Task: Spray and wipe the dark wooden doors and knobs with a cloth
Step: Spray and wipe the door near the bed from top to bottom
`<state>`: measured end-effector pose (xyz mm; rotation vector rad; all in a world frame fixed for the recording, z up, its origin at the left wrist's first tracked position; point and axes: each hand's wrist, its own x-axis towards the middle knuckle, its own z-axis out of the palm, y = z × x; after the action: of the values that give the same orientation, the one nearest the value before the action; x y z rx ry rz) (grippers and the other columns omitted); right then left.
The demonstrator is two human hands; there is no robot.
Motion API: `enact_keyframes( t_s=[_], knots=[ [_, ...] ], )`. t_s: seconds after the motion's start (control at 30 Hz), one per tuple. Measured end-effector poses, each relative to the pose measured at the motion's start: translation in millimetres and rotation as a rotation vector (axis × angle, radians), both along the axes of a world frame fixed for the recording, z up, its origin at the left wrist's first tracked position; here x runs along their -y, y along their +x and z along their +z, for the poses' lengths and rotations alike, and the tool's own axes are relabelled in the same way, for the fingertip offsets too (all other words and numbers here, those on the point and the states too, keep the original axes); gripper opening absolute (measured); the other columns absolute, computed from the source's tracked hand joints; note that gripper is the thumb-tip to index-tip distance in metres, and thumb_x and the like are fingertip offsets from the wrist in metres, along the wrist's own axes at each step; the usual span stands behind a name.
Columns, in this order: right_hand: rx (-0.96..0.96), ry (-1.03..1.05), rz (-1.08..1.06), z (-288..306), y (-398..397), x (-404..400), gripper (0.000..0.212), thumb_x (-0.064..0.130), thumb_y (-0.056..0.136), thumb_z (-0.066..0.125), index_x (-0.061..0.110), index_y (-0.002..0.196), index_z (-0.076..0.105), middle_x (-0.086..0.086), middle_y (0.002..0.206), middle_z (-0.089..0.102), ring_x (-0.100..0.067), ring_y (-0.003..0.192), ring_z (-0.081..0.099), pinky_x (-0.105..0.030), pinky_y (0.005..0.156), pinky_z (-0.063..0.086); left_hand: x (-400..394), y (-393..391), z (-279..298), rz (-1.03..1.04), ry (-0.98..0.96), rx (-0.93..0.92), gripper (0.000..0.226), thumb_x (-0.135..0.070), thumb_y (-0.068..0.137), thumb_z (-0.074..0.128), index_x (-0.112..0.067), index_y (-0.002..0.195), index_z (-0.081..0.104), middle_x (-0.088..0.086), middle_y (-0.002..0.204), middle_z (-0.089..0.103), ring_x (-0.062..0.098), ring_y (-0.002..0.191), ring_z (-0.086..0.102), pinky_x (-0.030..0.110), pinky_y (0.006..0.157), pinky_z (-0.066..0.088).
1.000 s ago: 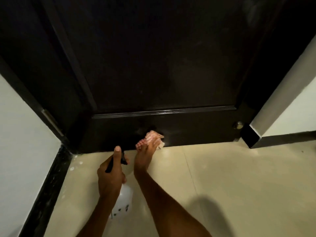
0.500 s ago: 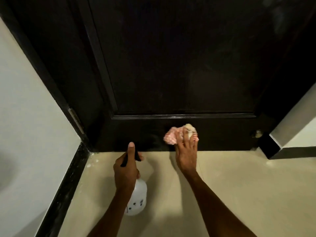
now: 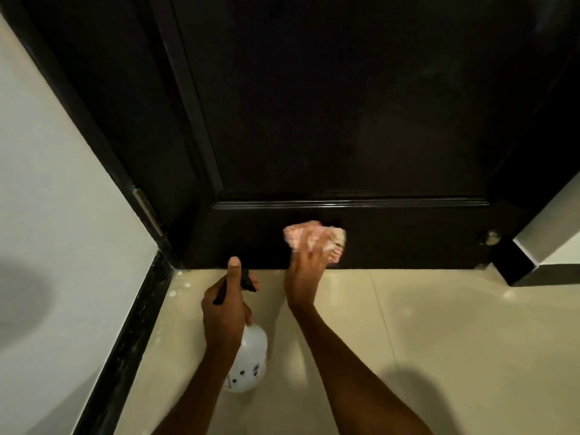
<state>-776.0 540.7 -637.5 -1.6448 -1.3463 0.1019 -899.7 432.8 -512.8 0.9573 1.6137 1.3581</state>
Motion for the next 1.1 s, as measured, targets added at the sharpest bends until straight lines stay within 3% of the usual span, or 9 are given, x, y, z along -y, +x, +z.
enact_keyframes(
  t_s=[0.1,0.27,0.37,0.5,0.63,0.77,0.9,1.03,1.1],
  knots=[
    [0.592,0.014,0.362,0.0,-1.7,-11.4,0.065,0.008,0.088,0.051,0.030,0.149,0.047,-0.010,0.158,0.041,-0.048,0.142,0.034,-0.071,0.113,0.021,0.7,-14.6,-4.1,0.041,-0.003,0.006,0.073,-0.072,0.085,0.043,-0.007,0.094,0.076,0.004,0.088,0.078,0.021,0.050,0.052,0.024,0.046,0.044],
    [1.312,0.060,0.623,21.4,70.0,-31.0,0.060,0.021,0.087,0.035,0.029,0.142,0.058,0.001,0.145,0.058,-0.028,0.140,0.048,-0.048,0.119,0.015,-1.8,-14.1,-10.6,0.035,-0.029,0.013,0.070,-0.070,0.087,0.043,-0.009,0.087,0.077,0.005,0.084,0.079,0.020,0.047,0.052,0.028,0.046,0.041],
    [1.575,-0.058,0.718,19.0,123.5,-21.1,0.051,0.026,0.085,0.060,0.026,0.136,0.064,-0.001,0.138,0.064,-0.027,0.132,0.056,-0.045,0.120,0.015,-8.6,-3.9,-12.4,0.020,-0.038,0.026,0.066,-0.065,0.094,0.044,-0.008,0.088,0.076,0.005,0.084,0.079,0.019,0.047,0.051,0.029,0.046,0.041],
    [1.583,-0.152,0.670,22.0,211.7,-5.0,0.047,0.027,0.089,0.054,0.026,0.135,0.064,-0.002,0.137,0.065,-0.029,0.133,0.055,-0.042,0.126,-0.005,-18.5,15.7,-16.8,-0.036,-0.024,0.075,0.062,-0.056,0.102,0.045,-0.003,0.092,0.074,0.008,0.086,0.078,0.019,0.044,0.050,0.026,0.042,0.041],
    [1.496,-0.283,0.607,16.1,231.3,8.0,0.065,0.027,0.078,0.082,0.025,0.139,0.061,-0.005,0.139,0.063,-0.034,0.136,0.052,-0.049,0.121,0.006,-17.8,26.5,-24.7,-0.073,-0.010,0.090,0.070,-0.065,0.092,0.044,-0.002,0.091,0.074,0.009,0.085,0.078,0.016,0.039,0.047,0.024,0.039,0.039],
    [1.443,-0.290,0.576,10.5,209.4,7.9,0.063,0.030,0.083,0.076,0.028,0.143,0.058,-0.002,0.144,0.059,-0.033,0.138,0.049,-0.054,0.117,0.016,-19.1,35.3,-29.3,-0.074,-0.014,0.075,0.068,-0.063,0.096,0.043,-0.003,0.090,0.074,0.008,0.084,0.078,0.016,0.040,0.048,0.024,0.041,0.040],
    [1.550,-0.336,0.620,7.7,163.2,0.5,0.053,0.030,0.094,0.040,0.029,0.144,0.056,0.002,0.142,0.061,-0.030,0.137,0.051,-0.049,0.121,0.004,-19.8,24.5,-32.5,-0.049,-0.018,0.098,0.071,-0.068,0.092,0.043,-0.004,0.090,0.075,0.008,0.085,0.078,0.023,0.045,0.050,0.027,0.044,0.039],
    [1.595,-0.243,0.627,7.1,102.1,-17.1,0.056,0.023,0.089,0.068,0.029,0.144,0.056,-0.001,0.153,0.050,-0.030,0.146,0.039,-0.045,0.122,-0.011,-21.8,11.6,-35.2,-0.006,-0.023,0.079,0.062,-0.058,0.102,0.044,-0.006,0.088,0.075,0.008,0.084,0.078,0.023,0.045,0.050,0.027,0.042,0.039],
    [1.563,-0.171,0.660,11.3,62.8,-23.6,0.063,0.021,0.092,0.065,0.029,0.151,0.045,-0.001,0.163,0.035,-0.031,0.153,0.022,-0.045,0.122,-0.018,-21.5,1.4,-38.4,0.027,-0.028,0.055,0.059,-0.055,0.105,0.044,-0.009,0.087,0.076,0.006,0.083,0.078,0.025,0.047,0.052,0.027,0.043,0.041]
  ],
)
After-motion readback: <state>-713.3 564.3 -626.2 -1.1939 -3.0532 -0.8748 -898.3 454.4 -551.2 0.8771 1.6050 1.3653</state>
